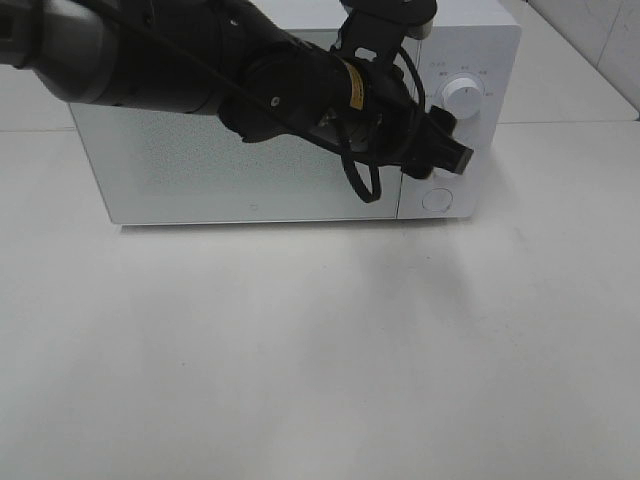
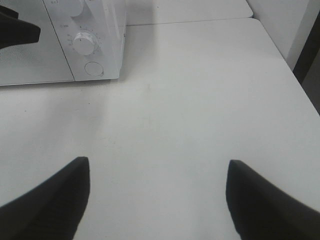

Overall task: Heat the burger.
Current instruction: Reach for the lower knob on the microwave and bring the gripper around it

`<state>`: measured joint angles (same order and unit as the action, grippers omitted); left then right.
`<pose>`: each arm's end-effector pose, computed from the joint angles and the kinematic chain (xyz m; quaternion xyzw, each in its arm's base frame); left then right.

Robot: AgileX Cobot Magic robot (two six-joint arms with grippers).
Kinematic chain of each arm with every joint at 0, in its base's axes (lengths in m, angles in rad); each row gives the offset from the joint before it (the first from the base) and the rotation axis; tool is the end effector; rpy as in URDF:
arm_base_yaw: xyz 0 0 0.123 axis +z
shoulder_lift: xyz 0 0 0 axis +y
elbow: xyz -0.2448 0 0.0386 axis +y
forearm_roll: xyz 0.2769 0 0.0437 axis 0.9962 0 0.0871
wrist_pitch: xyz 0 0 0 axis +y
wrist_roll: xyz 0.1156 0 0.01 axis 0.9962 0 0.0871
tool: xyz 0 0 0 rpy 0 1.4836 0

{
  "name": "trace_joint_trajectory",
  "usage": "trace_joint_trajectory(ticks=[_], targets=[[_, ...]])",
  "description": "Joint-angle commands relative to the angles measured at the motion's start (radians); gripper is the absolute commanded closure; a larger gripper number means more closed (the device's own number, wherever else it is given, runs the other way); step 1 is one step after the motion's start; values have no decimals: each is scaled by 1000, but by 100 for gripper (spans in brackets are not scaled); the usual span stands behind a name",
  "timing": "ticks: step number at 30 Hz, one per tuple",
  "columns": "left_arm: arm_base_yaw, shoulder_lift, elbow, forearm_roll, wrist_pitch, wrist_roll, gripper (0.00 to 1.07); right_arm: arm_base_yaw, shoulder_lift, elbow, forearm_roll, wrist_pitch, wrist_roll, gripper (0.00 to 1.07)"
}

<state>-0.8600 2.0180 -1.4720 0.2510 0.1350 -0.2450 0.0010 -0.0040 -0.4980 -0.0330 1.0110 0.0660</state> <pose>0.3268 -0.3736 0.1560 0.3620 0.8042 -0.1821 0.4347 0.0825 -0.0032 0.2846 0.0275 0.8389 0.0017 0.5436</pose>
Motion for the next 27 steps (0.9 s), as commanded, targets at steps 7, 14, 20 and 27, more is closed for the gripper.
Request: trace_joint_trajectory(ticks=[7,14,20,27], targets=[[-108,-67,-9,-12,441,0,17,-1,-28,1,-1,-7,3,33],[-152,-107,-12,-15,704,11,17,-1,-28,1,-1,-7,3,33],[-154,-129,-12,-43,866,5,17,-1,-28,1,-1,-7,3,33],[-150,-171,-12,-52,1001,5,17,-1,-28,1,-1,-7,3,33]])
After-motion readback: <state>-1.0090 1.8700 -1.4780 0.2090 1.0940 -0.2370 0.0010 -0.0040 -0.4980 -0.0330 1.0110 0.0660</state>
